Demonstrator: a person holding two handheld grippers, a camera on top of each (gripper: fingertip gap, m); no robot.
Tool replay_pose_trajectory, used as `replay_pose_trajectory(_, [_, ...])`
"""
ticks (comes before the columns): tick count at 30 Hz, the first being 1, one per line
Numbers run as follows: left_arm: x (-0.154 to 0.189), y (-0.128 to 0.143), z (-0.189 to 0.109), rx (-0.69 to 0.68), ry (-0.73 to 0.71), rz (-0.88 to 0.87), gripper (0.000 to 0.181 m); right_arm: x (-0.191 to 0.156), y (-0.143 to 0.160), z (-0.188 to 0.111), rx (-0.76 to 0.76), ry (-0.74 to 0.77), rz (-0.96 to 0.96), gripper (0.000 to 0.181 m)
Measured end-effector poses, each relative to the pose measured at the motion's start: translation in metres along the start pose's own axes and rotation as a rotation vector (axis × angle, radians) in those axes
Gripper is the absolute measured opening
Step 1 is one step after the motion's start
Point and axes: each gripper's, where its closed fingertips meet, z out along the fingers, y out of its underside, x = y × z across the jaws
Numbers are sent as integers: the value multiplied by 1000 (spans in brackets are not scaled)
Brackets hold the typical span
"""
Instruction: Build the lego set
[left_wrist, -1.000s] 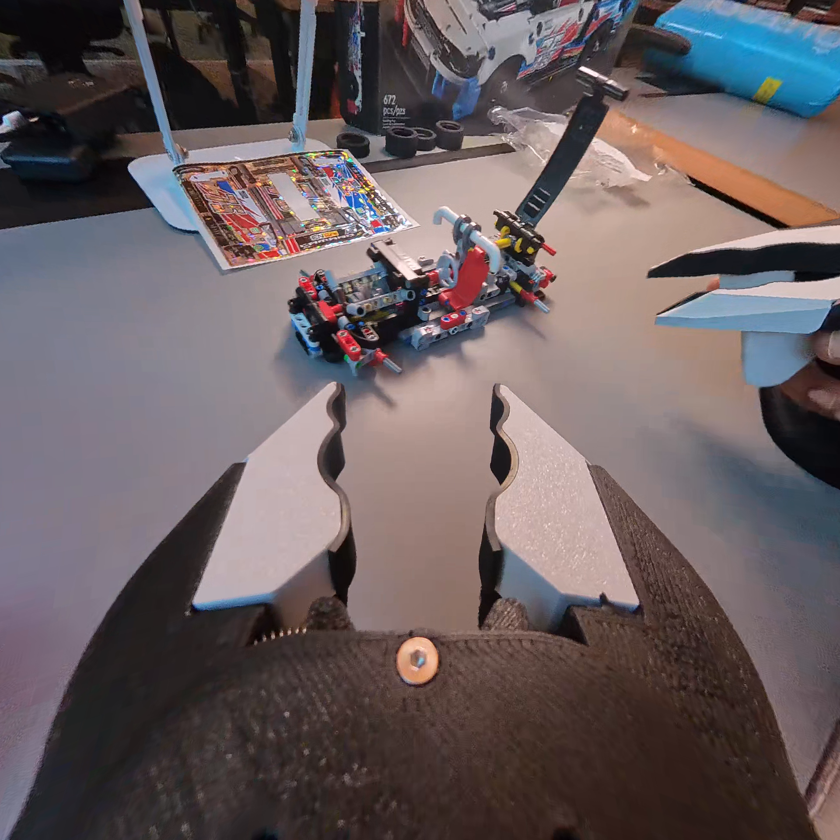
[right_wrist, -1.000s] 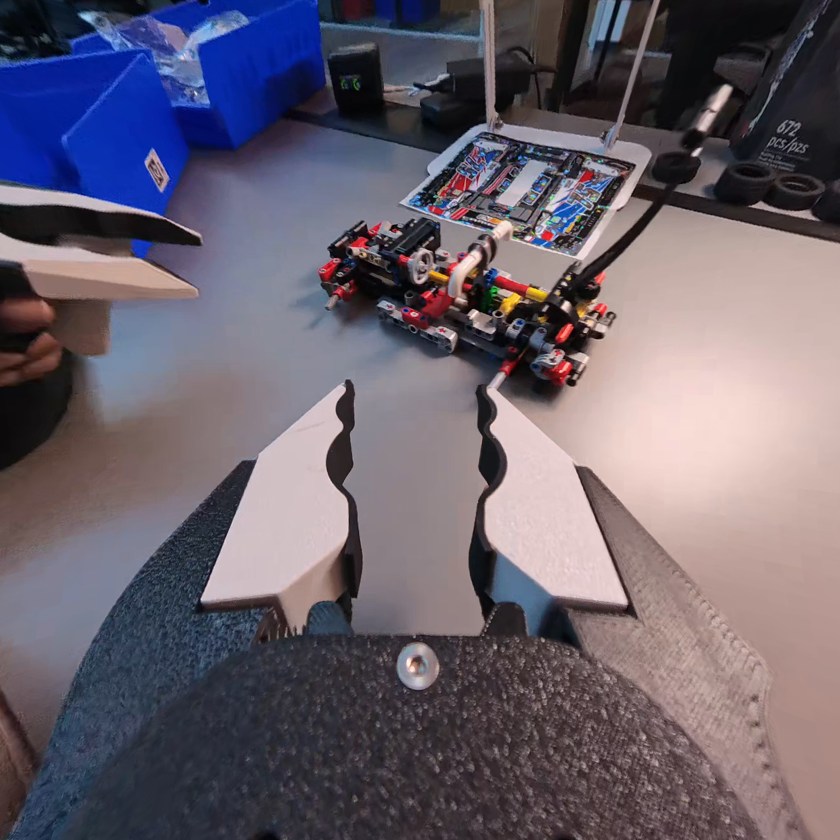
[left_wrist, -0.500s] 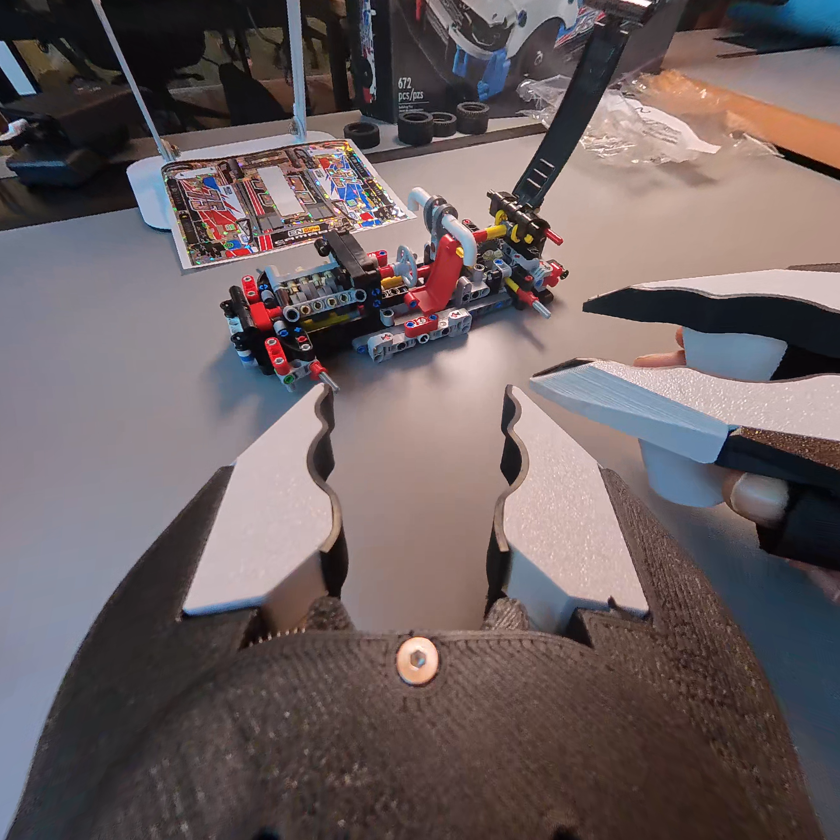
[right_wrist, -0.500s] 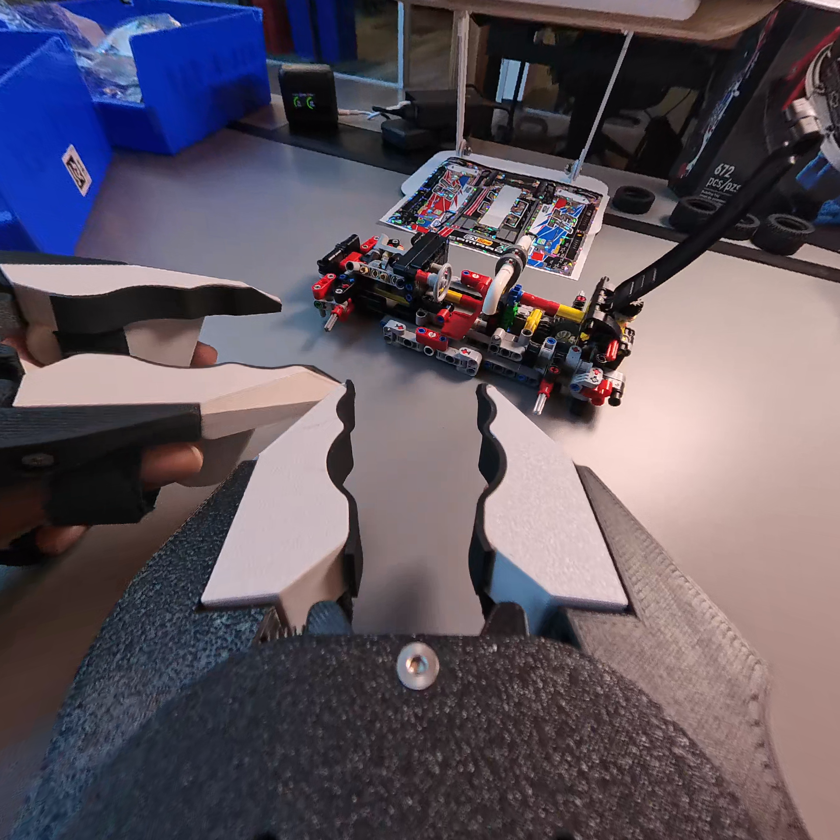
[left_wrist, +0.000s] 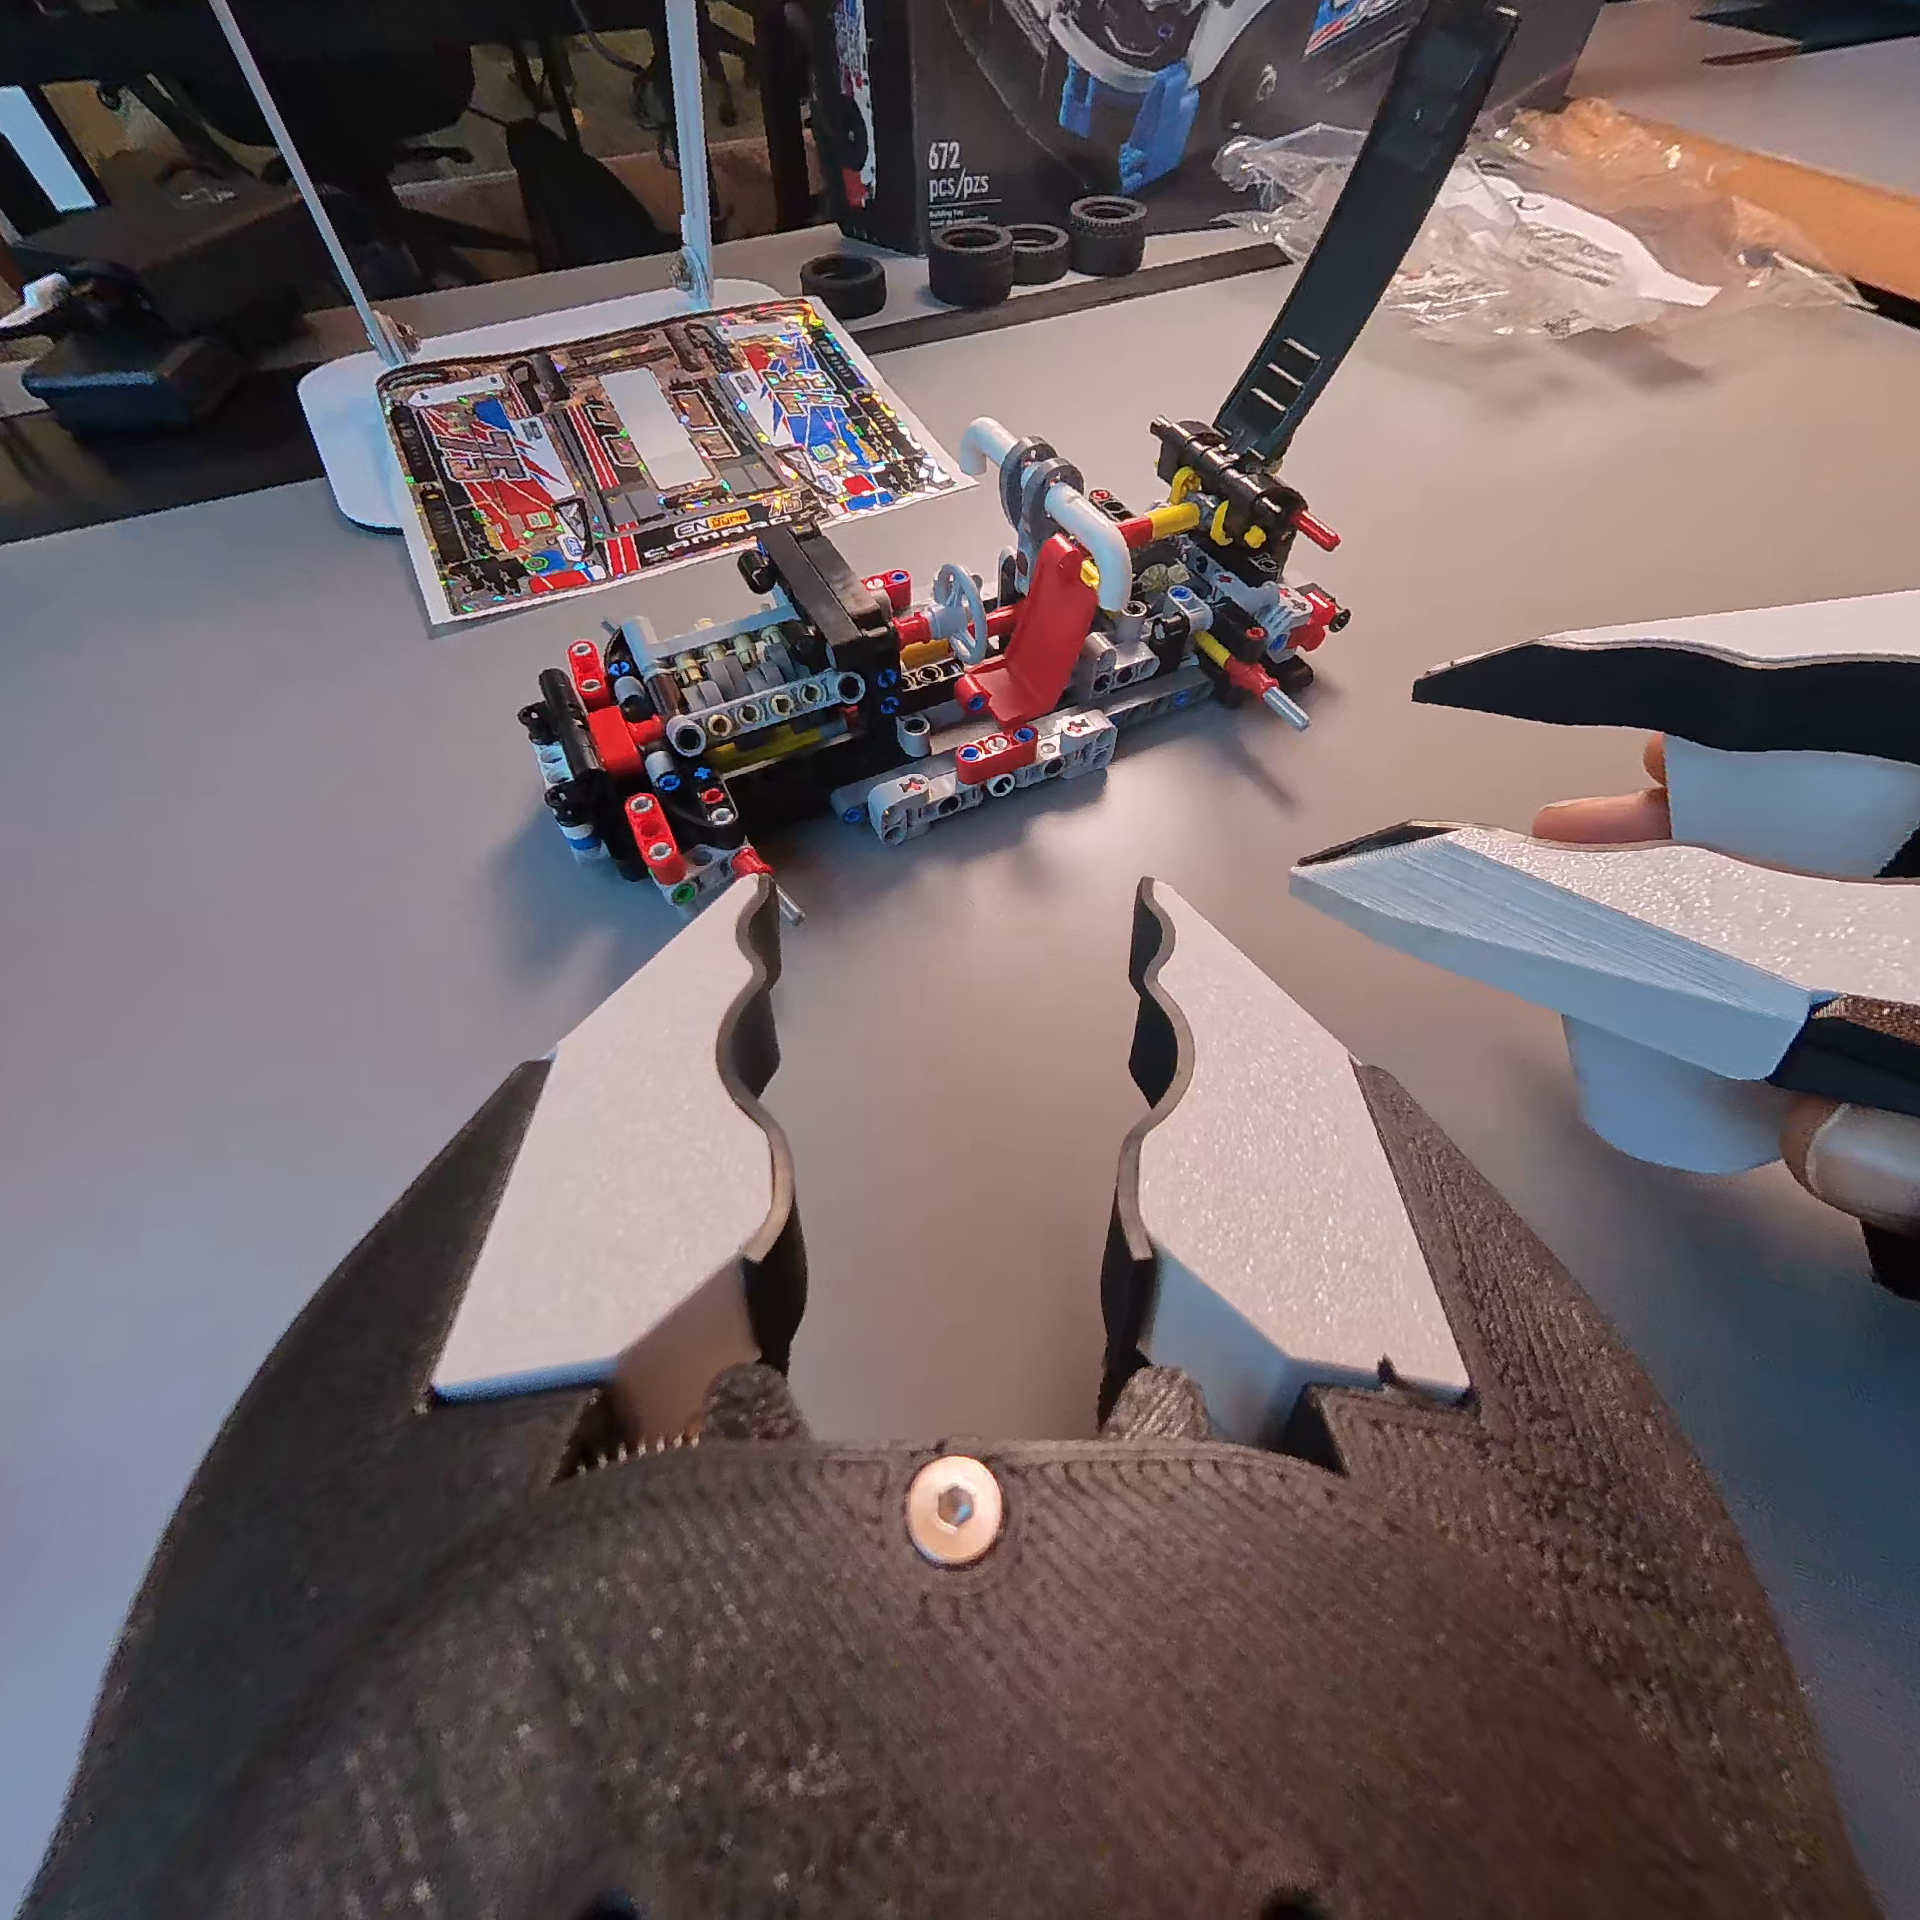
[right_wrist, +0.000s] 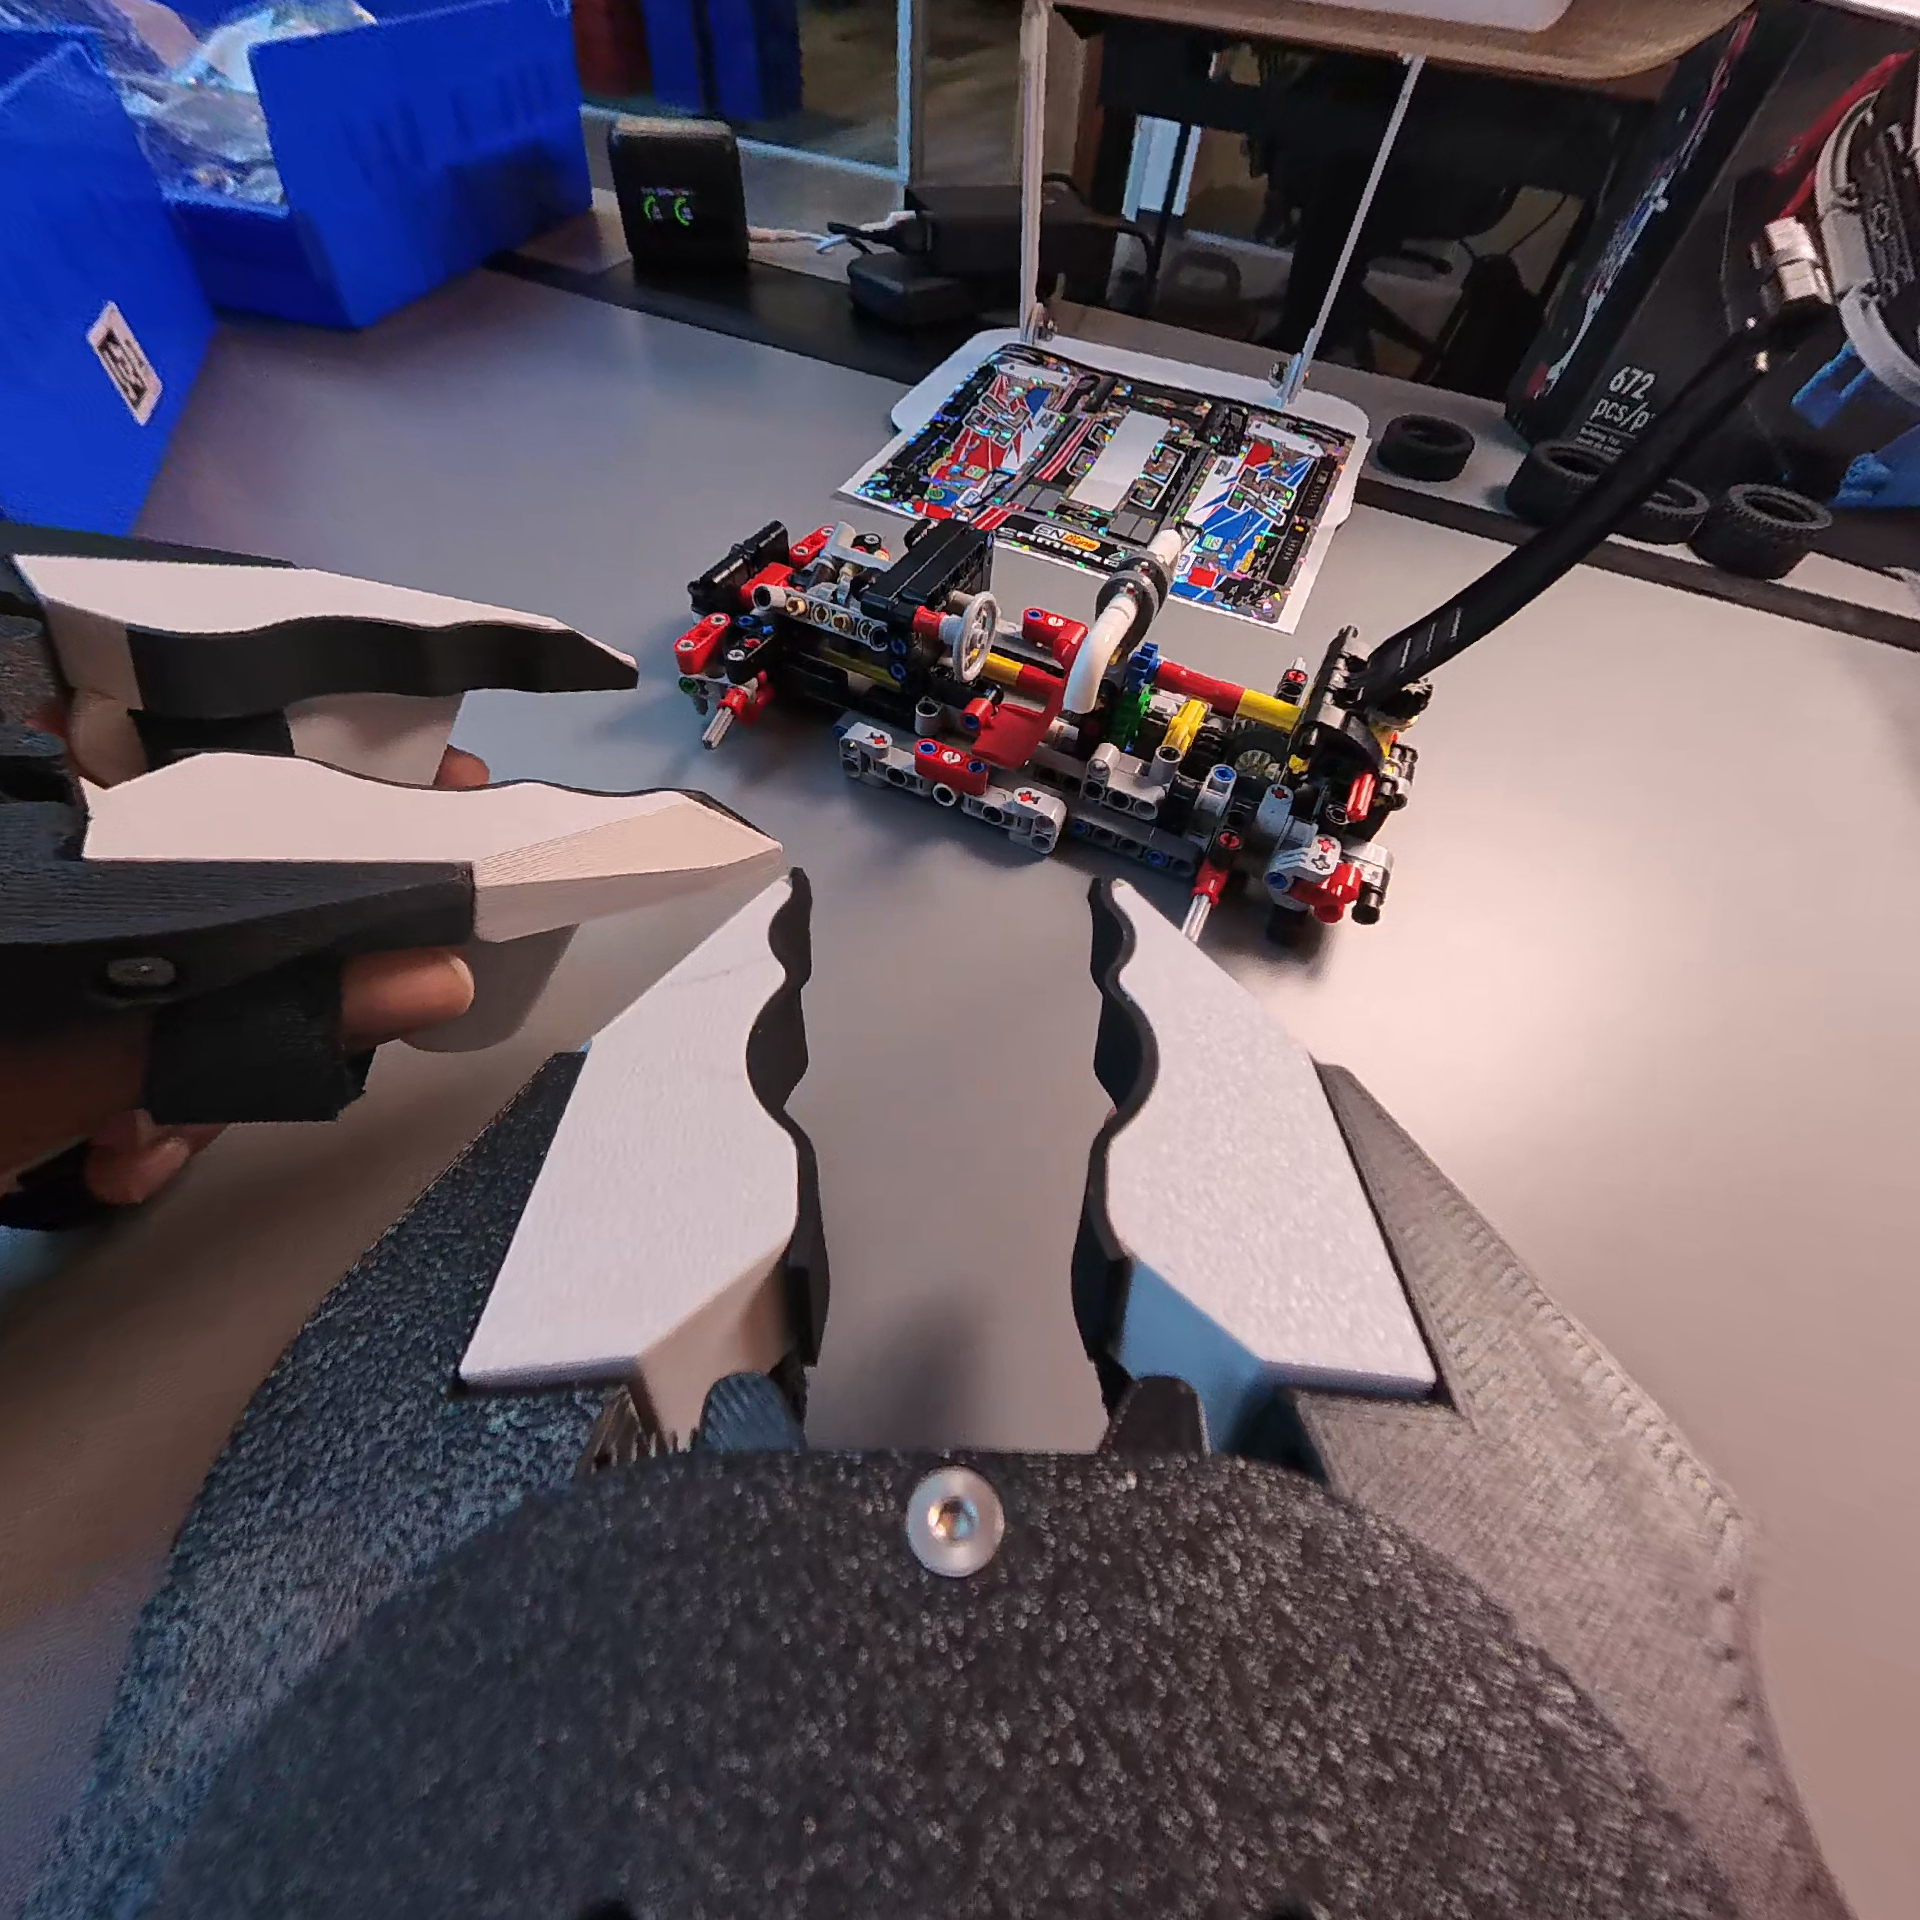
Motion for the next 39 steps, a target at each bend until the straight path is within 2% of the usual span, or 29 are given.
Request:
replay_pose_trajectory(8, [1, -3, 3, 9, 36, 0, 61, 1, 5, 1, -11, -24, 7, 51])
replay_pose_trajectory(12, [0, -3, 3, 12, 39, -5, 61, 17, 10, 2, -24, -2, 33, 50])
replay_pose_trajectory(16, [0, -4, 1, 21, 30, 9, 61, 45, 8, 14, -73, 59, 16, 49])
replay_pose_trajectory(19, [-1, -5, -2, 35, 30, 6, 61, 79, 2, 33, -123, 129, -3, 46])
replay_pose_trajectory(23, [-2, -6, -5, 49, 36, -8, 60, 104, 4, 59, -173, 143, -15, 36])
replay_pose_trajectory(25, [-2, -6, -5, 49, 41, -15, 60, 103, 1, 67, -165, 88, -35, 18])
replay_pose_trajectory(27, [-2, -6, -6, 50, 44, -19, 60, 112, 0, 71, -173, 93, -105, 8])
replay_pose_trajectory(36, [-2, -4, -2, 30, 34, 0, 60, 128, -8, 92, -135, -16, -192, 7])
replay_pose_trajectory(39, [-2, -4, -3, 31, 26, 12, 60, 121, -13, 84, -135, -41, -167, 12])
